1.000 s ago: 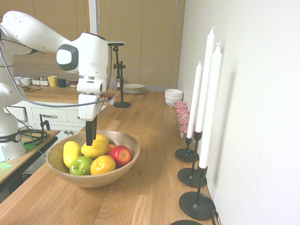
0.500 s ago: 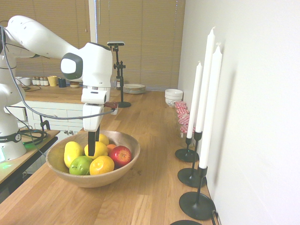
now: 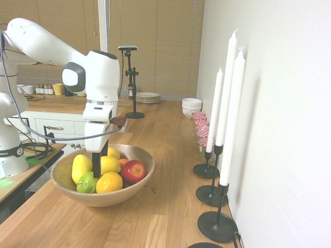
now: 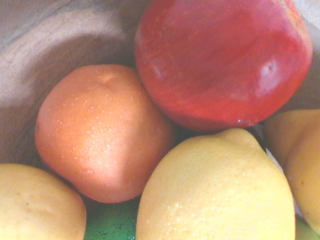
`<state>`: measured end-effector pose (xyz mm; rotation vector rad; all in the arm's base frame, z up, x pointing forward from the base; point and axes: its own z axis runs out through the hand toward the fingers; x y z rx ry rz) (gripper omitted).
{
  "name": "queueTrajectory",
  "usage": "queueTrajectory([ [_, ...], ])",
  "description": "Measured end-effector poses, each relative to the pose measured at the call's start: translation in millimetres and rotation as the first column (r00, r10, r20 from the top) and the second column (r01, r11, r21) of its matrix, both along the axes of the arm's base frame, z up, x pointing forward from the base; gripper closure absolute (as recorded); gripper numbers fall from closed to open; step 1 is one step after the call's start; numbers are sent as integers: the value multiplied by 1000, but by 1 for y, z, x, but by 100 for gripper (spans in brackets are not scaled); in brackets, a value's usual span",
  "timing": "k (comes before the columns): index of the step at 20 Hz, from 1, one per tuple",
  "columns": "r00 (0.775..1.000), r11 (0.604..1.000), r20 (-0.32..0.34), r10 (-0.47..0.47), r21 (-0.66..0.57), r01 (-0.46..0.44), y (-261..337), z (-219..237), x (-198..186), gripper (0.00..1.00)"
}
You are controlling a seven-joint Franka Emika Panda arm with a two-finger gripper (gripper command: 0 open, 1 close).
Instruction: Take yellow lemon out of the basket
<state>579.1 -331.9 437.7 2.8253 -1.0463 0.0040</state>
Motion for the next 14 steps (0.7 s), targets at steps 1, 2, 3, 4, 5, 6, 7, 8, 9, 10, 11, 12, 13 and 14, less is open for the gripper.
queueTrajectory([
  [1, 1000, 1000, 0, 0, 0, 0, 0, 0, 0, 100],
  [2, 1000, 1000, 0, 0, 0, 0, 0, 0, 0, 100],
  [3, 1000, 1000, 0, 0, 0, 0, 0, 0, 0, 100],
  [4, 1000, 1000, 0, 0, 0, 0, 0, 0, 0, 100],
  [5, 1000, 1000, 0, 0, 0, 0, 1, 0, 0, 100],
  [6, 1000, 1000, -1, 0, 1, 0, 1, 0, 1, 100],
  [7, 1000, 1000, -1, 1, 1, -1, 2, -1, 1, 100],
  [8, 1000, 1000, -1, 2, 1, -2, 3, -1, 1, 100],
  [9, 1000, 1000, -1, 3, 1, -3, 4, -1, 2, 100],
  [10, 1000, 1000, -1, 3, 1, -3, 5, -1, 2, 100],
  [11, 1000, 1000, -2, 4, 2, -4, 6, -1, 3, 100],
  [12, 1000, 1000, -2, 5, 2, -5, 7, -2, 3, 100],
  [13, 1000, 1000, -2, 5, 2, -5, 8, -2, 4, 100],
  [14, 1000, 1000, -3, 5, 2, -5, 8, -2, 4, 100],
])
